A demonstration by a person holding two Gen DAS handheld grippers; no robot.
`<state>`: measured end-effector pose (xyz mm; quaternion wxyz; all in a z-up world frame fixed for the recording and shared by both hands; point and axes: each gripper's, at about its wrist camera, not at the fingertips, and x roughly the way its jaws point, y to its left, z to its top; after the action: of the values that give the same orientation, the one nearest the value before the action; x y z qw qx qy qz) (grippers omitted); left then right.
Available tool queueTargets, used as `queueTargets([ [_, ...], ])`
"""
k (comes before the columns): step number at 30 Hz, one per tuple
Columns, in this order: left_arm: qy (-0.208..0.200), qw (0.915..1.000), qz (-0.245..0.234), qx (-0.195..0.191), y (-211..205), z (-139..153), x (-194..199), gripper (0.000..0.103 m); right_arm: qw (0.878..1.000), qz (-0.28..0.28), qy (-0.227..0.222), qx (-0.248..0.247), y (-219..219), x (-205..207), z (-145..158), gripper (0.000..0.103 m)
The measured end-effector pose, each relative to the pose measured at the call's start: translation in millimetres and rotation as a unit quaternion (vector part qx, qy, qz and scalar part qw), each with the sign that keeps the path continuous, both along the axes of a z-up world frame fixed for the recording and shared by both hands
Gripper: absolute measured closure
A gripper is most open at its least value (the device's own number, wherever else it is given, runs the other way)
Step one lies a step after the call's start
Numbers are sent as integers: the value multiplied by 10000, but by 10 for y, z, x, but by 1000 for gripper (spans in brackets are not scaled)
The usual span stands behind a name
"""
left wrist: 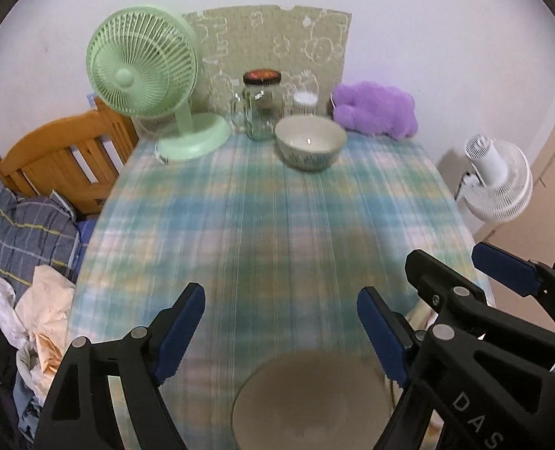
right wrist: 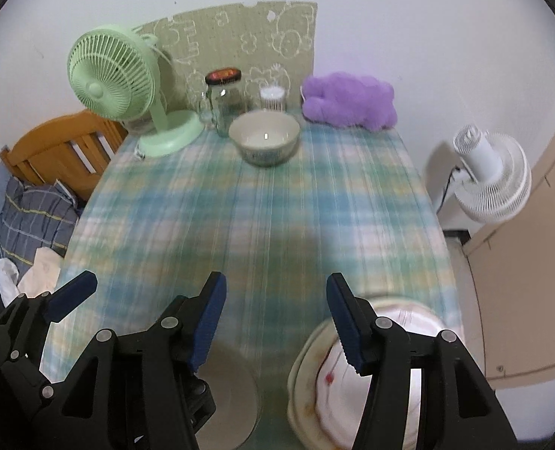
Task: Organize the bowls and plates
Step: 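Move both tools toward the grey-green bowl beside the glass jar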
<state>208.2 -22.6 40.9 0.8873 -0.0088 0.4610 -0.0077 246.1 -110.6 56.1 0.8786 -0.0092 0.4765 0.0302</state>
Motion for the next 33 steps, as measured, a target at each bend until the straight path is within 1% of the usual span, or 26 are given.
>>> queueTargets([
  [10,-267,9984,492,93,-191,178,563,18,9988,381,-266,161,-223,660,159,44],
  [14,-340,9974,633,41,-237,187,753,16,9977,519,-359,234,-276,896,180,44],
  [16,-374,9969,689,80,-270,185,839,16,9971,599,-390,253,-289,1004,179,43],
  [22,-370,9956,827,243,-368,134,1159,16,9963,675,-403,341,-363,1357,96,43],
  [26,-337,9954,833,331,-410,49,1430,16,9966,640,-375,373,-407,1602,3,43],
  [33,-287,9953,876,290,-410,-138,1845,17,9970,583,-337,390,-414,2040,-179,43],
])
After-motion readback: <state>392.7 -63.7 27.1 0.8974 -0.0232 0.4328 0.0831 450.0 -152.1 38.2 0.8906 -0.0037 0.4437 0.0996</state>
